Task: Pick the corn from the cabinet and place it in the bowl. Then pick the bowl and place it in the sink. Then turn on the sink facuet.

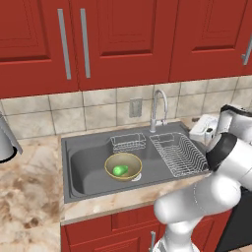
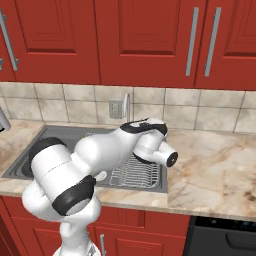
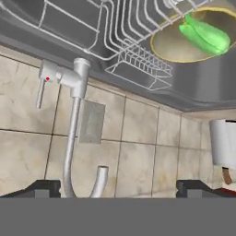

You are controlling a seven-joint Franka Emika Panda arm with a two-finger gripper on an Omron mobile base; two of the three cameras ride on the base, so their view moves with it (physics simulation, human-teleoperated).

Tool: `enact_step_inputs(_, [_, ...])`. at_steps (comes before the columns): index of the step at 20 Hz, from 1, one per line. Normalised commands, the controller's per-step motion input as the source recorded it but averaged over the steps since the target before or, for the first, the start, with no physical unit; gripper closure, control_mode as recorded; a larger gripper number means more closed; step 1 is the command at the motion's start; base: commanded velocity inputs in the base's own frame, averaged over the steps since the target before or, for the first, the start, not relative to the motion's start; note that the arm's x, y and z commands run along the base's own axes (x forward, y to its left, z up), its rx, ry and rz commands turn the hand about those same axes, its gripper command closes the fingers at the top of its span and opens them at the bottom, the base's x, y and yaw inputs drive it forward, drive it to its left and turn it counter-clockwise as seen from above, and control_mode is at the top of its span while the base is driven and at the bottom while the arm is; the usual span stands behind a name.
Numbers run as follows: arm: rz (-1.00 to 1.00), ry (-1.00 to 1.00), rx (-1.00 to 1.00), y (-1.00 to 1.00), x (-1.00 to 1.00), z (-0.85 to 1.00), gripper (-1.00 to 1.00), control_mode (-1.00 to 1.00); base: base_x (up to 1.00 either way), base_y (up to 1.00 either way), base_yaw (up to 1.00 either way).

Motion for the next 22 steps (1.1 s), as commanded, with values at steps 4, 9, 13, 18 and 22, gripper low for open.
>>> enact_step_inputs(4, [-0.14, 0.0, 0.23, 0.0, 0.57, -0.12, -1.0, -1.0, 0.0, 0.0, 0.0])
enact_step_inputs(9, [-0.02, 0.0, 0.1, 0.0, 0.49, -0.28, -1.0, -1.0, 0.0, 0.0, 0.0])
enact_step_inputs(13, [0.01, 0.0, 0.01, 0.0, 0.49, -0.22, -1.0, -1.0, 0.0, 0.0, 0.0])
enact_step_inputs(18, [0.04, 0.0, 0.0, 0.0, 0.59, -0.06, -1.0, -1.0, 0.0, 0.0, 0.0])
enact_step_inputs(22, [0.05, 0.0, 0.0, 0.0, 0.55, -0.1, -1.0, -1.0, 0.0, 0.0, 0.0])
